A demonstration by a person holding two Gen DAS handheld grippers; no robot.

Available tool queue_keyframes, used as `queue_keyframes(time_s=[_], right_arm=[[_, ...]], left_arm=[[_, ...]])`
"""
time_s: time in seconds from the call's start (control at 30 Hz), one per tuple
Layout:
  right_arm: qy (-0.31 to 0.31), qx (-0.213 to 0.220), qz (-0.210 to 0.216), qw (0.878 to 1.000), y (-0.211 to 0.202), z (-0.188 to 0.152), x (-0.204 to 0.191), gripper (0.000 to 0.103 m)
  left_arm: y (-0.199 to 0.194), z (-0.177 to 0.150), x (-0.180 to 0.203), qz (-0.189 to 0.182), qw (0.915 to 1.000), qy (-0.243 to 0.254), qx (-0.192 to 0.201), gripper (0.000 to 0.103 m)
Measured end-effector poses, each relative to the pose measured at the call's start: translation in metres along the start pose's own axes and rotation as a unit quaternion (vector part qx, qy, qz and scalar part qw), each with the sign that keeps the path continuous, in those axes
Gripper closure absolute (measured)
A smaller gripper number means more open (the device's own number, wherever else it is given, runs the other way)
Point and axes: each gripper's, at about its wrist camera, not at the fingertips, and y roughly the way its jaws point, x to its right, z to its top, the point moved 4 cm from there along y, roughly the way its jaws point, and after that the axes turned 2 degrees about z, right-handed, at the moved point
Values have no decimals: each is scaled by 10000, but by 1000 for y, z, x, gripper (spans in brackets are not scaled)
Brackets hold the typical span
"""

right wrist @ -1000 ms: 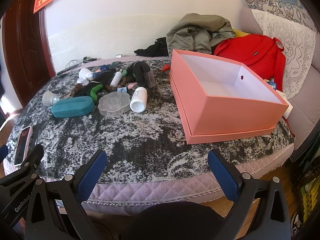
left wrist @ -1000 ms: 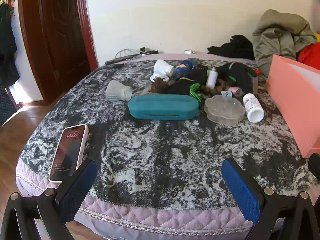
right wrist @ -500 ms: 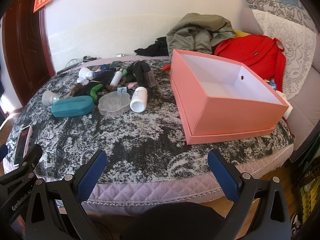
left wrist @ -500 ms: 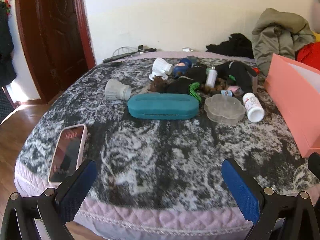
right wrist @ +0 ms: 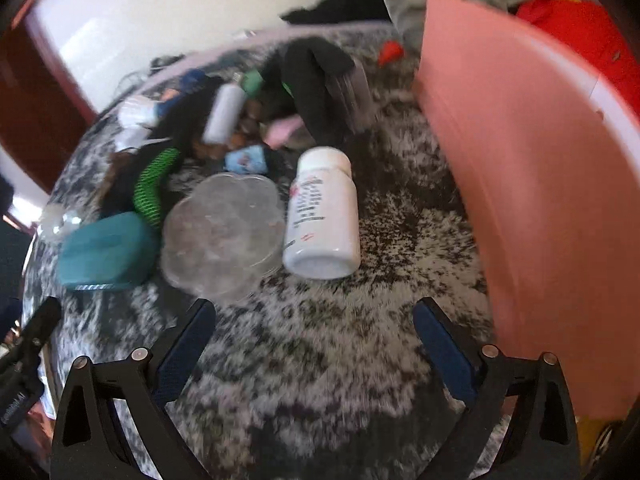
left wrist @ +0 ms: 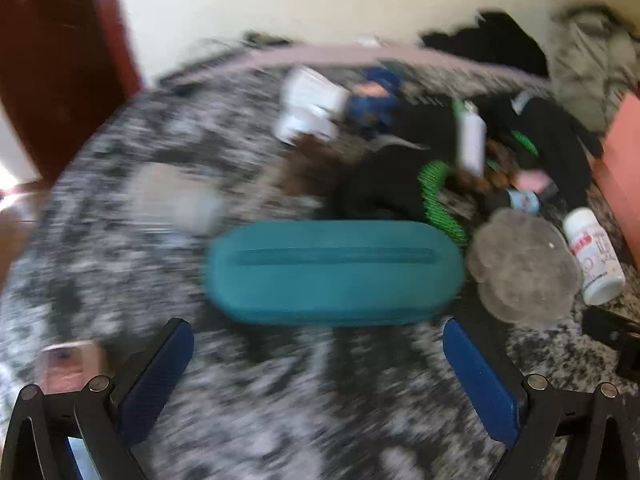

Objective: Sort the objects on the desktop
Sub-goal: 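Grasp the teal glasses case with the left tool while the right tool grasps the white pill bottle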

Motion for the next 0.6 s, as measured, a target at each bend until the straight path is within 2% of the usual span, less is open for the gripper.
queue_keyframes(time_s=[0.13, 0.17, 0.3, 0.47, 0.6], right_arm=[[65, -298, 142, 9994, 29, 1, 0, 0], [9, -246, 152, 9996, 31, 2, -3, 0], [-482, -213, 201, 9984, 37, 3, -15, 0], [-669, -330, 131, 9971, 43, 2, -18, 0], [-689, -344, 162, 9969, 44, 3, -18, 0]], left_arm=[[34, 1, 18, -133, 9985, 329, -414, 0], [38, 2, 20, -132, 9982, 367, -454, 0], [39, 6, 22, -37, 9990, 316, -324, 0], [40, 10, 23, 59, 9996, 217, -176, 0], [28, 17, 20, -601, 9965, -583, -73, 0]])
